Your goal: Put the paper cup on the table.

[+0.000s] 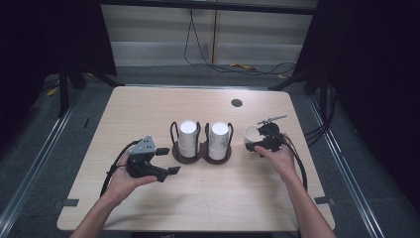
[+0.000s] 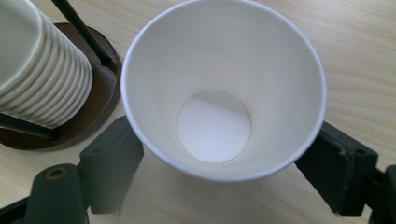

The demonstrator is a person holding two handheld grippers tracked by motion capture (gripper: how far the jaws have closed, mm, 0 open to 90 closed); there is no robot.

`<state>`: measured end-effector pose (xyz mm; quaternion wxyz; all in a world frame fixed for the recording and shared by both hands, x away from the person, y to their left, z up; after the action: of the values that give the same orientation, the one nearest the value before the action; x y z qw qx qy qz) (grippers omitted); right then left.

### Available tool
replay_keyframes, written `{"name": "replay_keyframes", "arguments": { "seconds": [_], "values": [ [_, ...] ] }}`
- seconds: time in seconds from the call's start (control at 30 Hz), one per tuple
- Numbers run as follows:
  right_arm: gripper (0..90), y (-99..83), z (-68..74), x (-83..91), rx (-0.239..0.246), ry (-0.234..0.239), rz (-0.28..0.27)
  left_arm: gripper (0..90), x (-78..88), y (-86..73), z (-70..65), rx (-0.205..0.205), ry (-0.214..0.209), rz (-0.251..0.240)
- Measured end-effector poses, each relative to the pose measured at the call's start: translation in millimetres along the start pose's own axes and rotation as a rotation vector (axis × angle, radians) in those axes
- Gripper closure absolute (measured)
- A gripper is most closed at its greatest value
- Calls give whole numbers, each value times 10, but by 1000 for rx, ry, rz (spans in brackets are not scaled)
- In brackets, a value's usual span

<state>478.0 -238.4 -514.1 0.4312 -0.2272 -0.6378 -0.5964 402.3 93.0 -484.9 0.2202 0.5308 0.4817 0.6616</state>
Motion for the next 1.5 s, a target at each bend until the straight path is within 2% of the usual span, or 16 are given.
{"name": "replay_keyframes", "arguments": {
  "seconds": [0.17,0.37,0.47,0.6,0.67,0.77,0.8,0.87,0.93,1.03,1.17,1.27,1.33,1.43,1.5],
  "values": [
    [178,-75,-26,34,-29,20,-28,207,0,-24,15,13,5,0],
    [179,-195,-36,116,-41,18,-61,210,-16,-61,32,40,7,18],
    [181,-242,-53,177,-44,15,-88,204,-10,-66,43,61,14,21],
    [180,-305,-45,278,-65,36,-115,204,5,-102,68,91,31,33],
    [191,-329,-33,338,-61,41,-143,204,21,-132,74,95,36,40],
    [188,-403,-20,421,-60,37,-145,207,63,-202,74,110,45,54],
    [189,-426,-16,460,-63,39,-160,210,75,-220,81,110,50,61],
    [190,-465,-13,506,-61,34,-177,212,102,-255,90,130,60,62],
    [190,-529,10,530,-58,34,-173,212,126,-289,99,137,79,71],
    [190,-633,57,545,-53,31,-174,212,136,-337,74,161,79,59],
    [194,-742,134,614,-57,38,-187,212,156,-445,58,160,88,92],
    [196,-816,200,692,-37,38,-202,213,198,-513,60,176,99,99],
    [197,-877,246,725,-24,46,-200,212,238,-555,80,177,122,109],
    [200,-945,291,726,-13,38,-193,213,269,-594,86,194,132,103],
    [201,-987,318,737,-29,40,-221,215,285,-615,75,210,143,81]
  ]
}}
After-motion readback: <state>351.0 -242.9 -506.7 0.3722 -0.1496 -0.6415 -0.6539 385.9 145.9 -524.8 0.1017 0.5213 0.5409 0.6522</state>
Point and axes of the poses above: each handheld gripper's, and its own axes: x roughly backward along the jaws, y roughly out of its top, z roughly to its left, the point moved 8 cm from there along -x, roughly forward along the jaws, and after that the axes turned 6 degrees about -x, right-handed, at the moved point
